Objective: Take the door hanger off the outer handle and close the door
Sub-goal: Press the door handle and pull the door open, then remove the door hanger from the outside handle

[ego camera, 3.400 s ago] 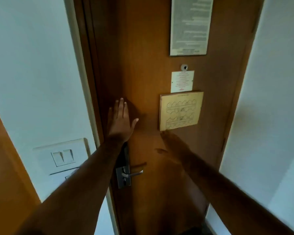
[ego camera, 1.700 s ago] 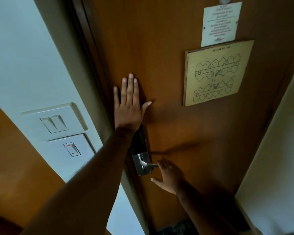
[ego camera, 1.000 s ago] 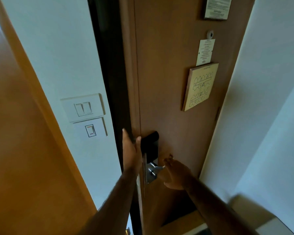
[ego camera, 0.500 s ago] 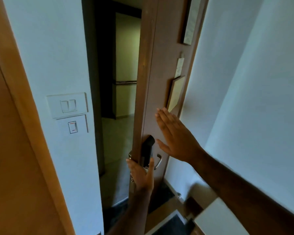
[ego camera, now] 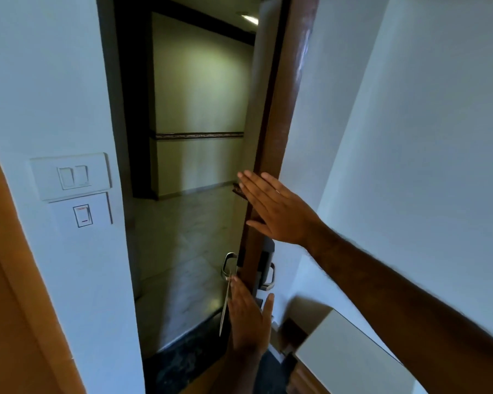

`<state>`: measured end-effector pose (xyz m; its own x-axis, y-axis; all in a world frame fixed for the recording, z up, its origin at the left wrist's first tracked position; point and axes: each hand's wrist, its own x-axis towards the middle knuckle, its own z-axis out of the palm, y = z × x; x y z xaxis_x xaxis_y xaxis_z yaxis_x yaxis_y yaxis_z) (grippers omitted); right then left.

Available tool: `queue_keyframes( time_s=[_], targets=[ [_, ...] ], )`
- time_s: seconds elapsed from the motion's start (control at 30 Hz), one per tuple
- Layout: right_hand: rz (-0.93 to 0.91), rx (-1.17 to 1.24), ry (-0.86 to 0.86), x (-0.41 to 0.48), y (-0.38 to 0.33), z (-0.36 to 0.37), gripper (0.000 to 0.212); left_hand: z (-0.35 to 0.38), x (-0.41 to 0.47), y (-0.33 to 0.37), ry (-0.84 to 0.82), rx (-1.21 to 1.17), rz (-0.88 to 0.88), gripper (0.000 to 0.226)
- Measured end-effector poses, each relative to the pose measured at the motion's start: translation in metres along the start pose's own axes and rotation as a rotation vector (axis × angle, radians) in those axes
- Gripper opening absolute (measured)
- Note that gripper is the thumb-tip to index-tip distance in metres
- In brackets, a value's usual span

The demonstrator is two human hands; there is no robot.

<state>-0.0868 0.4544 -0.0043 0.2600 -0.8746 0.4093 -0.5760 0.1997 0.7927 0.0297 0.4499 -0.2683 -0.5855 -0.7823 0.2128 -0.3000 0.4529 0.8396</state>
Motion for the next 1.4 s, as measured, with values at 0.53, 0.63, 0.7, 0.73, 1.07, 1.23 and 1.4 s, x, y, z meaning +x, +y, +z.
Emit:
queue_keyframes(
  time_s=[0.53,0.63,0.7,0.73,1.07,1.23,1.4],
  targets=[
    [-0.008,-0.153,0.128,-0.078,0.049,0.028,0.076,0.01,0.054,-0.026,-0.535,-0.083,-0.104,0.033],
    [-0.029,-0.17,0.145,-0.083,0.054,0.028,0.075,0.016,0.06,-0.022,-0.57,-0.073,-0.12,0.019],
    [-0.034,-0.171,0.155,-0.084,0.056,0.028,0.074,0.018,0.063,-0.023,-0.581,-0.048,-0.115,0.025],
    [-0.034,-0.17,0.159,-0.084,0.057,0.028,0.074,0.016,0.063,-0.023,-0.573,-0.045,-0.122,0.023],
    [-0.016,-0.146,0.181,-0.094,0.061,0.033,0.073,0.009,0.104,-0.045,-0.457,0.17,-0.226,0.026],
    [-0.007,-0.128,0.187,-0.098,0.063,0.039,0.073,0.009,0.151,-0.02,-0.437,0.403,-0.127,0.026],
    [0.021,-0.099,0.202,-0.101,0.062,0.044,0.073,0.014,0.18,0.002,-0.451,0.555,-0.126,0.02]
  ],
)
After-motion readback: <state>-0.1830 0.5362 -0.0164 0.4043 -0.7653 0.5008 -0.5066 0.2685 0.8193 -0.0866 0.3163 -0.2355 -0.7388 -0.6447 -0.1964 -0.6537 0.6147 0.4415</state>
